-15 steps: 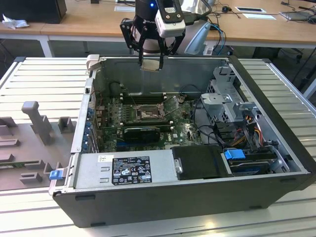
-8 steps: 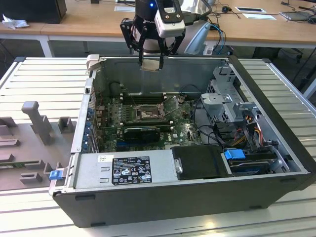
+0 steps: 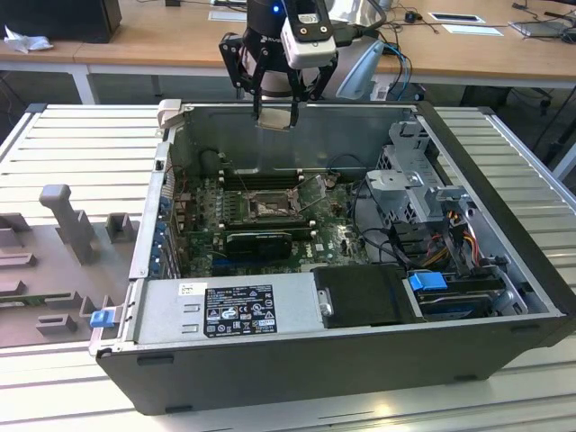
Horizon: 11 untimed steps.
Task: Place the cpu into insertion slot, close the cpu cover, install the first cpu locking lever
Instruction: 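Place the cpu into insertion slot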
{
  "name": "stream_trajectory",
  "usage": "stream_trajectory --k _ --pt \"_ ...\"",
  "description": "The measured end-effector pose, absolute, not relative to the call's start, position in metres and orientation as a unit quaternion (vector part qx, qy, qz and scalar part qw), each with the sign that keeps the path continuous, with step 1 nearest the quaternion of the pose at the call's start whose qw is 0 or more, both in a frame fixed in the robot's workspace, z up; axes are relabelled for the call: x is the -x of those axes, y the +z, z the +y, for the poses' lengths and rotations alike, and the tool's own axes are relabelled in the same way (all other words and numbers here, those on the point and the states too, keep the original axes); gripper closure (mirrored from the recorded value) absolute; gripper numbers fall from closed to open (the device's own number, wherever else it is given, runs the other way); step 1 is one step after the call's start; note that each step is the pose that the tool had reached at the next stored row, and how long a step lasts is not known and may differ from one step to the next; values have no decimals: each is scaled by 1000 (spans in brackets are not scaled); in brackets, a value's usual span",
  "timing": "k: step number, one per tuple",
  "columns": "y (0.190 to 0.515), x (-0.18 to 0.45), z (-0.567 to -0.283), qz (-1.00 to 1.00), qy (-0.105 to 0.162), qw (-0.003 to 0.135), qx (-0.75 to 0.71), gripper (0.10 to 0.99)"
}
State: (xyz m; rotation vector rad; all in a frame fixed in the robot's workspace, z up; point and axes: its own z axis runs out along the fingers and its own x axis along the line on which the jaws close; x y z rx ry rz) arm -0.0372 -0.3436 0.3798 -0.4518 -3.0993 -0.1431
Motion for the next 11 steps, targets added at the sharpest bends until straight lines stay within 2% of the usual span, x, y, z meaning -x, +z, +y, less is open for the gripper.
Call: stream_trajectory --k 11 --pt "379 37 -344 -977 -46 0 207 561"
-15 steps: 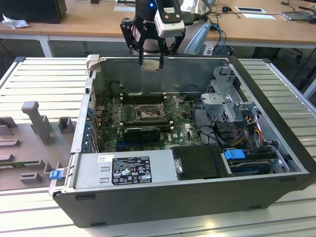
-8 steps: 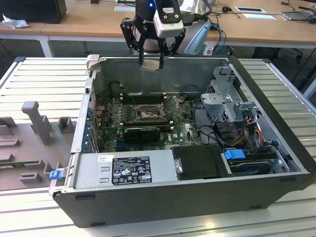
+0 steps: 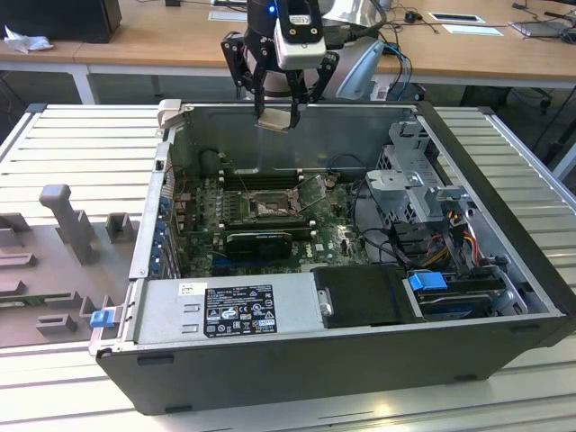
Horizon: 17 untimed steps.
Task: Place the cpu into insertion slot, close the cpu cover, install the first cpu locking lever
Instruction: 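Place the cpu into insertion slot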
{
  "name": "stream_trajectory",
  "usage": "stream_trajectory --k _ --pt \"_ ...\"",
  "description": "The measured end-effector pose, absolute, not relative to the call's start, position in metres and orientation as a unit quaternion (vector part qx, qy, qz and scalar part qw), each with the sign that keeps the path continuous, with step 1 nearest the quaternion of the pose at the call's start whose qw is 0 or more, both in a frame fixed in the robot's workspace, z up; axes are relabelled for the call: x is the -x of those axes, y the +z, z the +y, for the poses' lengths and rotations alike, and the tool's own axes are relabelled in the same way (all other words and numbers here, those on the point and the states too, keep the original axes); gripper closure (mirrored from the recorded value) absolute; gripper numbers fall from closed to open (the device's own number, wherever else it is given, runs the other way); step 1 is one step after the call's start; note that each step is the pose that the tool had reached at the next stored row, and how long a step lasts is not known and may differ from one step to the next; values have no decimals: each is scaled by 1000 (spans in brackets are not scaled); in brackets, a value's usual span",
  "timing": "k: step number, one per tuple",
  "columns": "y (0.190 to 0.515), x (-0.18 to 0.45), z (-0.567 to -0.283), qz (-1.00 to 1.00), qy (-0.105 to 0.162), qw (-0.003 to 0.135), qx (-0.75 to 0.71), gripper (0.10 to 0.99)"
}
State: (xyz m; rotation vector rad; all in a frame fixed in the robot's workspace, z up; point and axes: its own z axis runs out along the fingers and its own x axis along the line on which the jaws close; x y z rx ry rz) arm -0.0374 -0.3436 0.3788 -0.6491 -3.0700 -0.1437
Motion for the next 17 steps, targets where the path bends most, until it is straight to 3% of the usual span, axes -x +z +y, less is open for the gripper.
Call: stream_trajectory --k 17 --pt "378 37 -344 -958 -46 -3 284 561"
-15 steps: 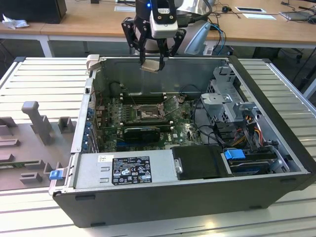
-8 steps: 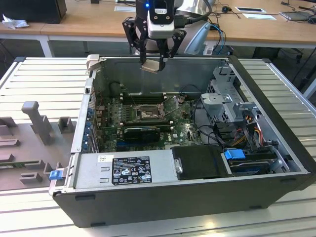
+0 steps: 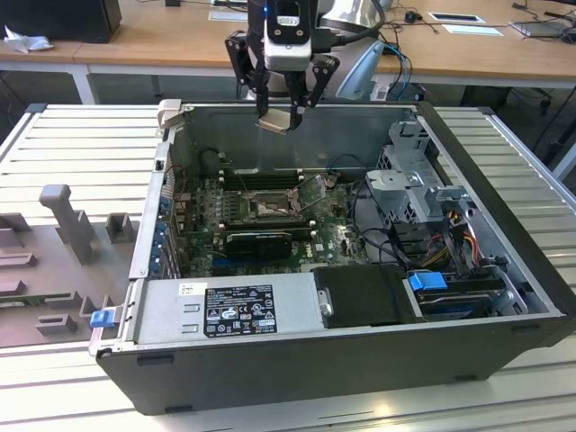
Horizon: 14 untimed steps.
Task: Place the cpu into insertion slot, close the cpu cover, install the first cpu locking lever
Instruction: 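Place the cpu into insertion slot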
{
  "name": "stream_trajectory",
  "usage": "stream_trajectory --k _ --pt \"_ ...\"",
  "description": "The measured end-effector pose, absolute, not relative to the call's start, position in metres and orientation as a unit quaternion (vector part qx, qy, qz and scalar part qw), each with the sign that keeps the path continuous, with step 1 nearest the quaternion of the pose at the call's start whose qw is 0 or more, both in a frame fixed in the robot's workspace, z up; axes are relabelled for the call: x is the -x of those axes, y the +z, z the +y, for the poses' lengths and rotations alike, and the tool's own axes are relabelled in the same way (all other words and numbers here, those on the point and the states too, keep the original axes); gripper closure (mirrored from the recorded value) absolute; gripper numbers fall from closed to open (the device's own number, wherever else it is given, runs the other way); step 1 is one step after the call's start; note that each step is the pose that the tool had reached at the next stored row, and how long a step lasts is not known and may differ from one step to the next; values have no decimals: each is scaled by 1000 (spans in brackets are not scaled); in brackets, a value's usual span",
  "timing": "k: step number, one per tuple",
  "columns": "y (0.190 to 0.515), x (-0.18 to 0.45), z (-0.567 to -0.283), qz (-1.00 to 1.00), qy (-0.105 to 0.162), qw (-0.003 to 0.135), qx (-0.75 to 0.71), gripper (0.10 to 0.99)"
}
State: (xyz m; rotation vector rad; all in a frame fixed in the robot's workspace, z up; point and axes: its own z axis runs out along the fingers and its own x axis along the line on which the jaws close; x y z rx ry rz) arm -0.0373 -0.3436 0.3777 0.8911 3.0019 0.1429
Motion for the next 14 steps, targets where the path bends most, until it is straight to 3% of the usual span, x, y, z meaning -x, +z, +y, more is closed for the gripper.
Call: stream_trajectory --k 14 --pt "377 37 -344 937 45 6 -346 561"
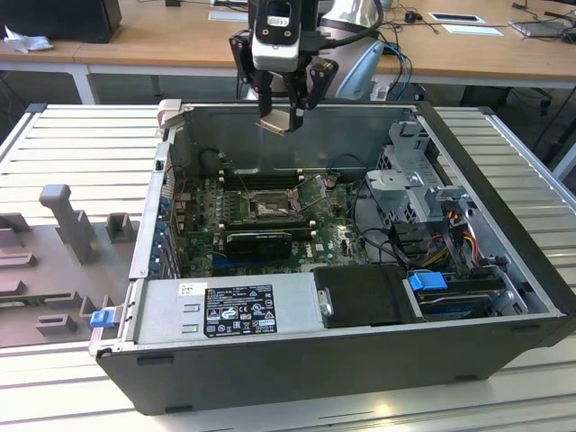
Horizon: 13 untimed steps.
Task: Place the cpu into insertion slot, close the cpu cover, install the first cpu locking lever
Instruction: 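Place the cpu into insertion slot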
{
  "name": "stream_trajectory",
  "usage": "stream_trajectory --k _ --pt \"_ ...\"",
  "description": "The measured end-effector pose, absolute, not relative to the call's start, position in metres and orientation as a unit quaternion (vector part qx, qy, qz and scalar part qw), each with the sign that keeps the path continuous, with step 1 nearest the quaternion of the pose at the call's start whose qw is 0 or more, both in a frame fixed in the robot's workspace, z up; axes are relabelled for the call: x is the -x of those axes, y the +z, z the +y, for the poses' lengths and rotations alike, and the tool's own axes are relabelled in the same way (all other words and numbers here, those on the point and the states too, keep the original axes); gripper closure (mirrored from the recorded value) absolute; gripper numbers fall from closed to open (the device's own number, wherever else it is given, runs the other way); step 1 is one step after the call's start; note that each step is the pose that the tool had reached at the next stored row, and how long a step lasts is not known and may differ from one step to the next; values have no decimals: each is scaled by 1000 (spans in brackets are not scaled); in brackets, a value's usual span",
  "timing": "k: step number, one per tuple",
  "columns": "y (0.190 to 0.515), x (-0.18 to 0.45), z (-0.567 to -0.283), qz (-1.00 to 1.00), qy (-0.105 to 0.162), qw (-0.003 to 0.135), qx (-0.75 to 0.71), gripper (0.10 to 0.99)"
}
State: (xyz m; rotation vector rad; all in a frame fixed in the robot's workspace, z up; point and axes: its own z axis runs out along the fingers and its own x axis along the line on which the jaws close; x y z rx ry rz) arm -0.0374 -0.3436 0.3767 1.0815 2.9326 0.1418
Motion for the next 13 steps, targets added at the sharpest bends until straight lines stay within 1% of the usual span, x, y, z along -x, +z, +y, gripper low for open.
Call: stream_trajectory --k 13 --pt "372 37 -344 906 45 10 -422 561"
